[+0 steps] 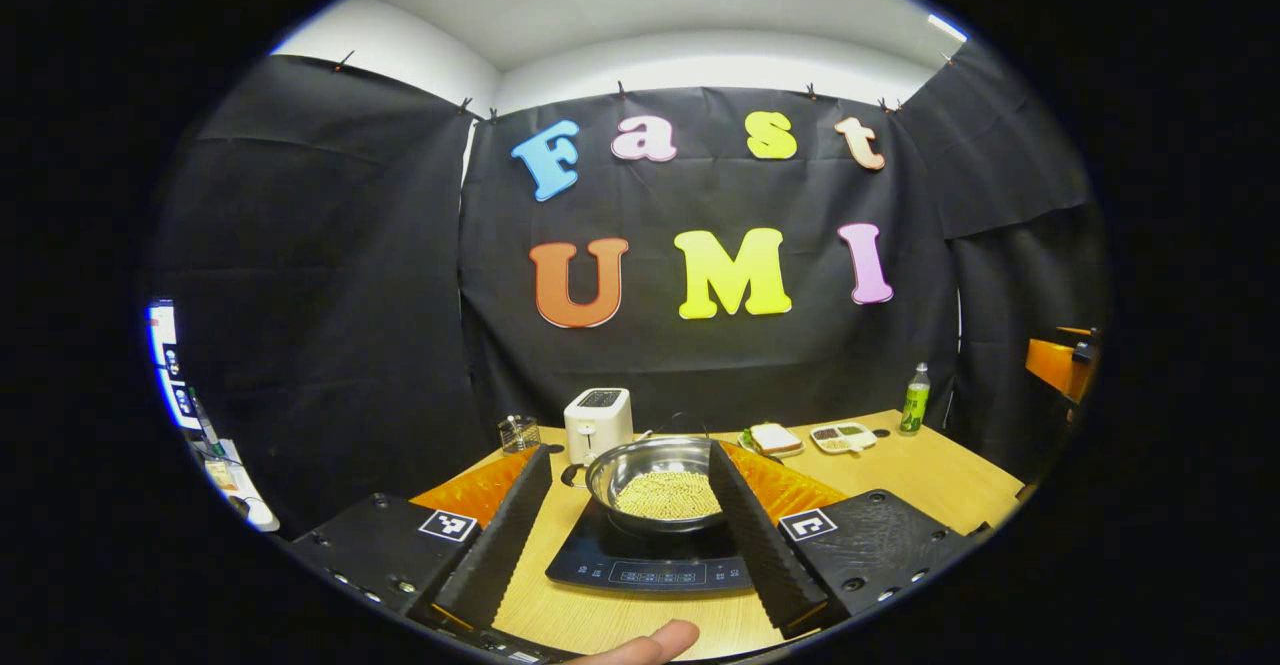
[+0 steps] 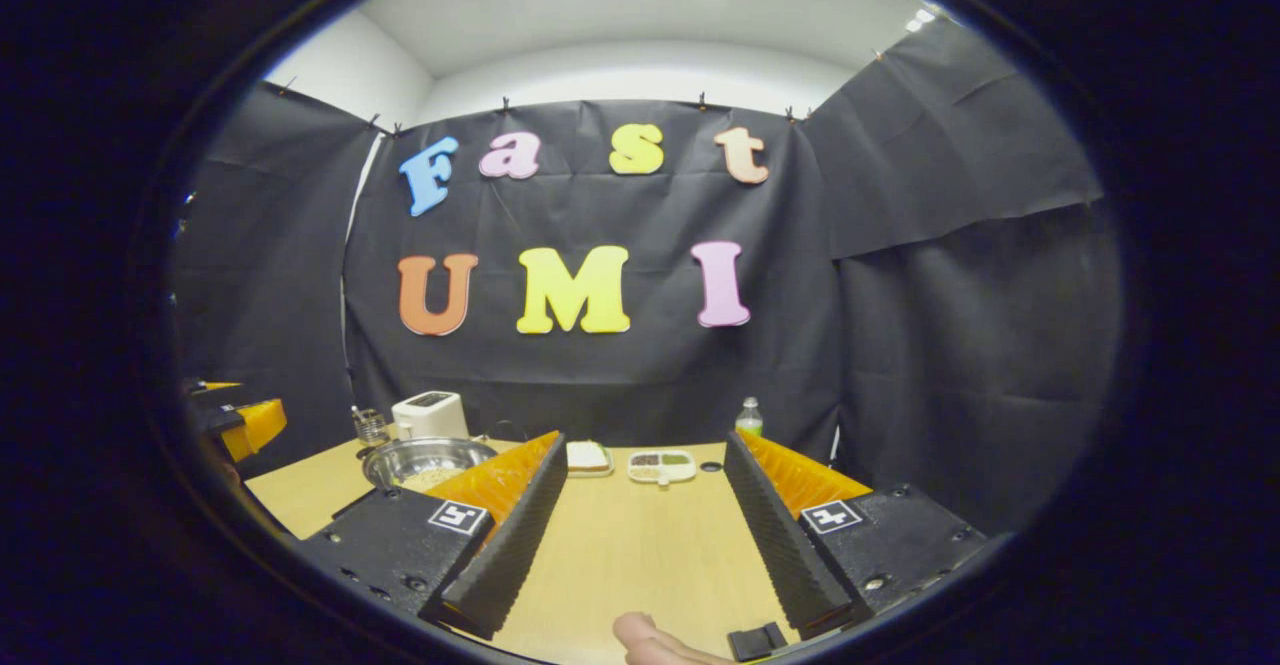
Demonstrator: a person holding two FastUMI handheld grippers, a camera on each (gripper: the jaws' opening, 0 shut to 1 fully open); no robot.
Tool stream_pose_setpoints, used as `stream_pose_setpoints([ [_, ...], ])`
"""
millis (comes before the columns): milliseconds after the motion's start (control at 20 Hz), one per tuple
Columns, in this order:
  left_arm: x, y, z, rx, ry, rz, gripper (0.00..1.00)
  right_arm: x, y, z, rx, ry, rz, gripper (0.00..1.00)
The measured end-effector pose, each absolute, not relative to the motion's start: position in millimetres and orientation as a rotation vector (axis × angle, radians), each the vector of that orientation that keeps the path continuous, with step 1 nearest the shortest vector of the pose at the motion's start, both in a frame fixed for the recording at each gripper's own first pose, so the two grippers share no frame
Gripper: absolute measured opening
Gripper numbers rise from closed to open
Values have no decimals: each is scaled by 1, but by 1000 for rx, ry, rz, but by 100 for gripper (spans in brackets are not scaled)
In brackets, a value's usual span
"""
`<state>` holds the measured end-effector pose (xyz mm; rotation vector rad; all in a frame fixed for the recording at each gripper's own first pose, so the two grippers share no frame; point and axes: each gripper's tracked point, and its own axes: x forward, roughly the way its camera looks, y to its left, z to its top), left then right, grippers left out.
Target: First push the handle of the pot to place it horizontally, then grasp the pot with both hands and set it on the induction cooktop.
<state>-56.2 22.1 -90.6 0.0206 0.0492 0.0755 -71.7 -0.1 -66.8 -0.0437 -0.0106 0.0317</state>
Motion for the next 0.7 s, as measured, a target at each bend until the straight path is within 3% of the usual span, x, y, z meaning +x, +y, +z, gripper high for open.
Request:
stream_pose_setpoints([
  [700,-92,9,-31,24,-71,38,94,-107,-23,-43,-31,-51,-8,96],
])
